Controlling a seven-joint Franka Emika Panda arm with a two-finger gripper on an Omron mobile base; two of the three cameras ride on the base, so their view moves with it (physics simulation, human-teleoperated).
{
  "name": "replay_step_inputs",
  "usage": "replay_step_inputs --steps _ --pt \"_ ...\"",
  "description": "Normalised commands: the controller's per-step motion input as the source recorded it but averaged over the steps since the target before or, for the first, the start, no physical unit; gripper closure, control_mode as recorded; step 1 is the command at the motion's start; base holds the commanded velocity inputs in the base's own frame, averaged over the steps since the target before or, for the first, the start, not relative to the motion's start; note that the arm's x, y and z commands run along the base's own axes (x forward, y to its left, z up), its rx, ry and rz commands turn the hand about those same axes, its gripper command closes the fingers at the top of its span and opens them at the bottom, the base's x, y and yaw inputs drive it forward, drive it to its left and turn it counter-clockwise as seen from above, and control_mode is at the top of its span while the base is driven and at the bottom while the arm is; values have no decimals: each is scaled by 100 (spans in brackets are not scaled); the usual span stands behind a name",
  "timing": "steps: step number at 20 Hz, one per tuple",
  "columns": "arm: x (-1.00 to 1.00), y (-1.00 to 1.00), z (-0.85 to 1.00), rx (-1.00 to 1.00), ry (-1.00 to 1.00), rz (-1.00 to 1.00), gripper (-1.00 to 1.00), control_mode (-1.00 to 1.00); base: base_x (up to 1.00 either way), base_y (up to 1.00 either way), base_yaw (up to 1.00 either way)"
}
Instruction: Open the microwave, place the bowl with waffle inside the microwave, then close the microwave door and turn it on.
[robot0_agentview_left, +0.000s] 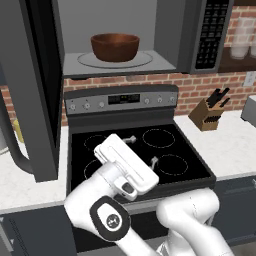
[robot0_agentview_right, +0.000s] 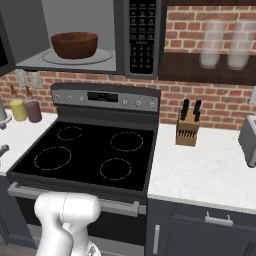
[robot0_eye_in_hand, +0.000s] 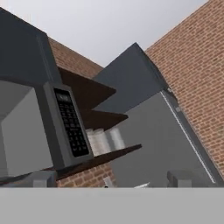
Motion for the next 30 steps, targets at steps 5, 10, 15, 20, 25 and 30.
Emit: replay_step_inputs --steps 5,10,15,20,25,30 --pt "-3 51 0 -10 -18 0 -100 -100 0 0 0" --pt "0 58 0 -13 -14 0 100 -100 0 0 0" --pt "0 61 3 -13 -7 0 100 -100 0 0 0" --pt "0 59 14 -12 -1 4 100 -100 0 0 0" --pt "0 52 11 -11 0 9 100 -100 0 0 0" --pt "5 45 1 -12 3 11 100 -100 0 0 0"
